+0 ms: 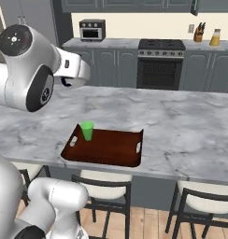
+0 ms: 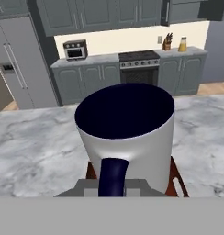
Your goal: There is a tray on the dining counter. Grab the cup, mug, and pitcher and place them on the tray. The pitcher may be placed next to the tray if it cannot fit the tray.
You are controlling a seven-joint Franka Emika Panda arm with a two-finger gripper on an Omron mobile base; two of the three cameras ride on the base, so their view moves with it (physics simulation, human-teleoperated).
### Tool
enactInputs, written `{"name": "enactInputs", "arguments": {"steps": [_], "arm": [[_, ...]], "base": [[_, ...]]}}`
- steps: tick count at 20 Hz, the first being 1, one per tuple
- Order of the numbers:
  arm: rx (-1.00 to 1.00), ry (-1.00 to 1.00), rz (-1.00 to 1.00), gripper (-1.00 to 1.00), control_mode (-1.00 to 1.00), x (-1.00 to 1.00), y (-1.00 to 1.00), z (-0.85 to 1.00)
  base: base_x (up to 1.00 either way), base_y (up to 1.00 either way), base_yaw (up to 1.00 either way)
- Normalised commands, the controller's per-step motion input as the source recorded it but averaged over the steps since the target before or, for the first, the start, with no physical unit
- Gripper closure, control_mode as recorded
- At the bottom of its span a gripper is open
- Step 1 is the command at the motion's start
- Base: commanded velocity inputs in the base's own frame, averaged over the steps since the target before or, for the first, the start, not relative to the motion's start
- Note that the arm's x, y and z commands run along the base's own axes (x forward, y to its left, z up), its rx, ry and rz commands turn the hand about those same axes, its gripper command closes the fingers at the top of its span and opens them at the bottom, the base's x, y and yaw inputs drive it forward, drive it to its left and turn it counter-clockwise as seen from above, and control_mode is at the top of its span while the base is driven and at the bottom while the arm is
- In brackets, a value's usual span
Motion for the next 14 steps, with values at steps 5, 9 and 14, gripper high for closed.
{"name": "enactInputs", "arguments": {"steps": [5,9,14], "arm": [[0.00,0.05,0.13,1.00,-1.00,0.00,-0.22,-0.49],[0.00,0.06,0.16,1.00,-1.00,0.00,-0.14,-0.65],[0.00,0.00,0.17,1.00,-1.00,0.06,-0.02,-0.56]], "base": [[0.00,0.00,0.00],[0.00,0.00,0.00],[0.00,0.00,0.00]]}}
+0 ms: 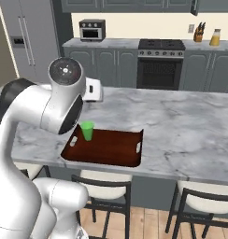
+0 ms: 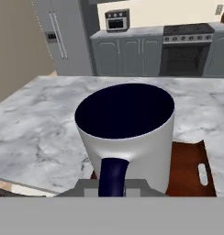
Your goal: There is a tray on the dining counter. Grab the cup, mug, and pitcher and place them on the tray. The pitcher may be placed next to the tray if it cannot fit the tray.
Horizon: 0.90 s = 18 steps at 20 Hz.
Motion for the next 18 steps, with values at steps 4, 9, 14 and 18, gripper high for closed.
{"name": "enactInputs", "arguments": {"steps": [4,9,14,18], "arm": [[0.01,0.00,0.17,1.00,-1.00,0.14,0.00,-0.47],[0.01,0.03,0.17,1.00,-1.00,0.10,0.00,-0.45],[0.01,0.05,0.15,1.00,-1.00,0.15,0.00,-0.48],[0.00,0.01,0.15,1.00,-1.00,0.17,0.00,-0.56]], "base": [[0.00,0.00,0.00],[0.00,0.00,0.00],[0.00,0.00,0.00],[0.00,0.00,0.00]]}}
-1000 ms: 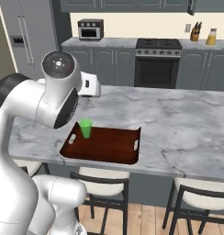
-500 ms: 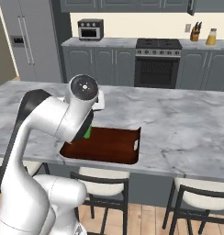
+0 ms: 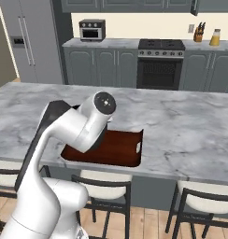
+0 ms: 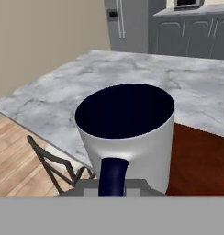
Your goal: There is a tray on the dining counter. Grab the cup, mug, and pitcher and place them on the tray. The pitcher may be placed next to the tray if it cannot fit the tray.
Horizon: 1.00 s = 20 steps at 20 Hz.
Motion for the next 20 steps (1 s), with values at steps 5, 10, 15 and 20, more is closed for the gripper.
{"name": "enactInputs", "arguments": {"steps": [5,10,15,20], "arm": [[0.01,0.04,0.10,1.00,-1.00,0.20,0.00,-0.41],[0.00,0.00,0.06,1.00,-1.00,0.25,0.00,-0.39],[0.00,0.00,0.05,1.00,-1.00,0.27,0.01,-0.39],[0.00,0.00,0.03,1.00,-1.00,0.32,0.04,-0.41]], "base": [[0.00,0.00,0.00],[0.00,0.00,0.00],[0.00,0.00,0.00],[0.00,0.00,0.00]]}}
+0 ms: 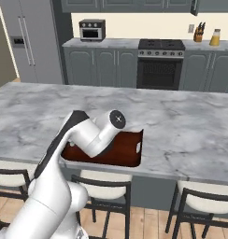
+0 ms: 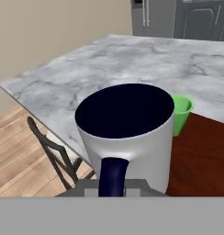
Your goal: There is a tray on the dining counter. Grab the cup, mug, and pitcher and place them on the tray. The pitcher may be placed next to the tray if it cannot fit the tray.
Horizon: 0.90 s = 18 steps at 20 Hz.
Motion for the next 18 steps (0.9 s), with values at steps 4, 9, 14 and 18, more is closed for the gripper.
{"name": "enactInputs", "arguments": {"steps": [4,9,14,18], "arm": [[0.00,0.00,0.02,1.00,-1.00,0.35,0.07,-0.42],[0.00,0.00,0.01,1.00,-1.00,0.36,0.12,-0.42],[0.00,0.03,0.00,1.00,-1.00,0.38,0.24,-0.41],[0.00,0.04,0.00,1.00,-1.00,0.41,0.21,-0.39]], "base": [[0.00,0.00,0.00],[0.00,0.00,0.00],[0.00,0.00,0.00],[0.00,0.00,0.00]]}}
